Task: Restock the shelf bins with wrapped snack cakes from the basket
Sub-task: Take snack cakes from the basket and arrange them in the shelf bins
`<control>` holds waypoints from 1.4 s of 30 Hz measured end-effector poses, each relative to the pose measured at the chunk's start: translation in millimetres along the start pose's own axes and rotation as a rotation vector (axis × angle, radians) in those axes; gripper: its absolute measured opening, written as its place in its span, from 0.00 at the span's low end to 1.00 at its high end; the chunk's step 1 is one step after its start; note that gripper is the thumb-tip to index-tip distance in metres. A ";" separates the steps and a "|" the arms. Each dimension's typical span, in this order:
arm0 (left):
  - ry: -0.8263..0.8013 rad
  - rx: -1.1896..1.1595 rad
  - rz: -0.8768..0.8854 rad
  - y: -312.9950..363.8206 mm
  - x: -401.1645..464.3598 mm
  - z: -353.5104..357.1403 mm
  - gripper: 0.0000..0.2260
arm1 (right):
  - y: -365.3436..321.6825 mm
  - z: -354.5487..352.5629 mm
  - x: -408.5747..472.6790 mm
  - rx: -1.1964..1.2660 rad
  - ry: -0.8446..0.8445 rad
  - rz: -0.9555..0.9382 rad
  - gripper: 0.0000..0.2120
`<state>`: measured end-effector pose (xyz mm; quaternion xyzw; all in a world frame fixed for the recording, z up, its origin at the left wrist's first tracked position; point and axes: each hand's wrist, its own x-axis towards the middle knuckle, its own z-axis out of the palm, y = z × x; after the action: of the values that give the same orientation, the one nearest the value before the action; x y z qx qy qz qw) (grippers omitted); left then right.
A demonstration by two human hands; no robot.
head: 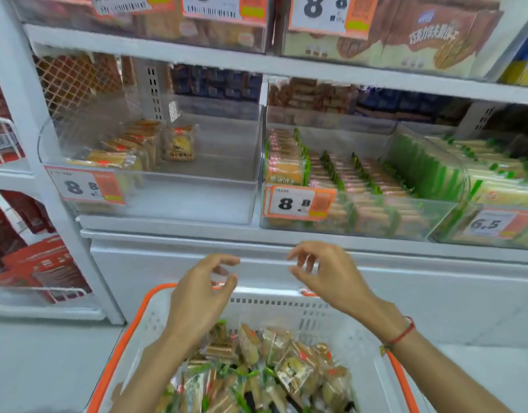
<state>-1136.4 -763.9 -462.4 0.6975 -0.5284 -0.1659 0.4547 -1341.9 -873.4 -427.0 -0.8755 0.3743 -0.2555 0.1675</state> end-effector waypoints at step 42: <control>-0.332 -0.195 0.009 -6.2 10.7 18.4 0.11 | -10.3 14.4 0.5 0.271 -0.182 0.026 0.12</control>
<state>-1141.7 -781.6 -474.5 0.6108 -0.5805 -0.3274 0.4275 -1327.5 -865.5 -433.5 -0.8597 0.3309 -0.2211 0.3204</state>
